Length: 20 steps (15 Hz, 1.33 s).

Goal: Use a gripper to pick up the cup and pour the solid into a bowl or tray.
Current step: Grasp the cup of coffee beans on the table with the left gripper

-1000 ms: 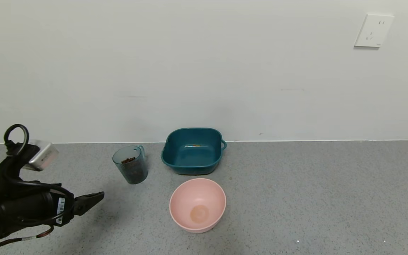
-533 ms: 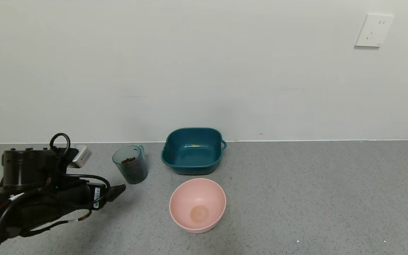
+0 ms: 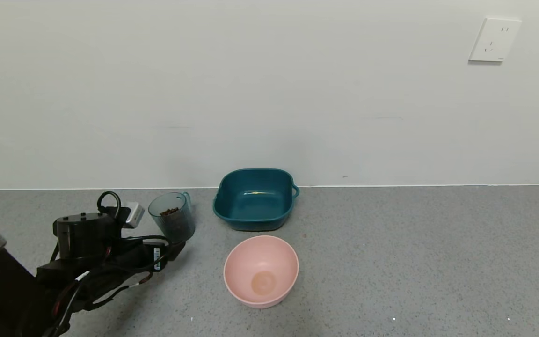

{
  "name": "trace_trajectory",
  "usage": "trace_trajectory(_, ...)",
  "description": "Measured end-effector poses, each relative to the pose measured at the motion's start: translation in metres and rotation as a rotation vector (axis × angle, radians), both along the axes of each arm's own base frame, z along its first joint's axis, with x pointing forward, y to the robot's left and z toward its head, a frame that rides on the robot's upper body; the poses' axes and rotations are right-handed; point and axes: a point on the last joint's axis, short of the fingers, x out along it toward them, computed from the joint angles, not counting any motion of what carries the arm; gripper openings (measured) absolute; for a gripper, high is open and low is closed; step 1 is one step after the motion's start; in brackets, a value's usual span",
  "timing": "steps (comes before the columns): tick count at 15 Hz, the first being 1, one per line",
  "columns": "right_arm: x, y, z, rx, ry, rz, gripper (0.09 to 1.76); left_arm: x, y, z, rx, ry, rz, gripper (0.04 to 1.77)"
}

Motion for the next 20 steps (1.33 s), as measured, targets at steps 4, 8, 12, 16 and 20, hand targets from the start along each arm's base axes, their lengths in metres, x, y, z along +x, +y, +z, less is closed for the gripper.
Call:
trace_trajectory(4,0.0,0.0,0.0,0.0,0.0,0.0,1.71,0.014,-0.004,-0.018,-0.005,-0.078,-0.007,1.72)
trace_trajectory(8,0.0,0.0,0.0,0.0,0.0,0.0,1.71,0.025,-0.005,-0.034,-0.025,-0.153,0.026,1.72)
trace_trajectory(12,0.0,0.0,0.0,0.0,0.0,0.0,1.71,0.034,-0.005,-0.052,-0.026,-0.193,0.035,1.72)
trace_trajectory(16,0.0,0.0,0.0,0.0,0.0,0.0,1.71,0.04,-0.006,-0.063,-0.024,-0.179,0.036,1.72)
trace_trajectory(20,0.0,0.0,0.0,0.0,0.0,0.0,1.71,0.047,-0.006,-0.063,-0.021,-0.198,0.049,1.72)
